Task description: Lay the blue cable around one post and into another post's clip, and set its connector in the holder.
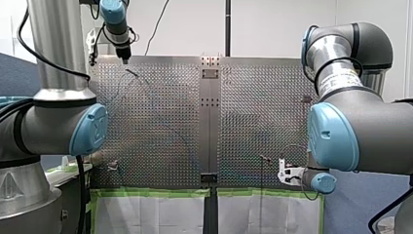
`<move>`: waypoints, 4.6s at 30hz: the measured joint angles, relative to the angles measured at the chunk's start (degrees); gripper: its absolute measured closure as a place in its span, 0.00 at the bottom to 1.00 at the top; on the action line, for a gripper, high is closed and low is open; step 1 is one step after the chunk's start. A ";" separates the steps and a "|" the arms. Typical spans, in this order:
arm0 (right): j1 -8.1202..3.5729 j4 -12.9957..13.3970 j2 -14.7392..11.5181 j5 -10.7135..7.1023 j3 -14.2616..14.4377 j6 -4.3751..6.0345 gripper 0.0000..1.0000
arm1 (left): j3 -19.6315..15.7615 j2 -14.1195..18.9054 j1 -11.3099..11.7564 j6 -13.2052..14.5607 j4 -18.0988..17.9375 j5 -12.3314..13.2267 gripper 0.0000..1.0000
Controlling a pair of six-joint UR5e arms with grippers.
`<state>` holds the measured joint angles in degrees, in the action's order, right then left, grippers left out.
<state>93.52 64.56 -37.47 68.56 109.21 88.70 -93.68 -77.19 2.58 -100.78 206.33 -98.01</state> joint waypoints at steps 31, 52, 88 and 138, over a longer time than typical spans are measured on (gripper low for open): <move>-2.78 -2.37 0.04 0.51 0.76 -3.51 1.00 | -16.58 -11.81 -15.94 -1.48 -16.56 4.76 0.01; -4.33 0.55 0.02 -6.91 0.34 1.27 1.00 | -18.89 -22.11 -26.23 3.94 -26.87 3.20 0.01; -3.91 0.00 0.01 -13.54 0.05 0.40 1.00 | -7.08 -40.15 -34.48 7.90 -44.92 1.09 0.01; -3.73 -0.73 -0.01 -13.36 -0.20 0.11 1.00 | -0.01 -64.95 -34.38 7.85 -69.70 0.24 0.01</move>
<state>89.79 63.83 -37.47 55.21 109.02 88.81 -93.69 -142.14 -31.80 -92.94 136.63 -97.78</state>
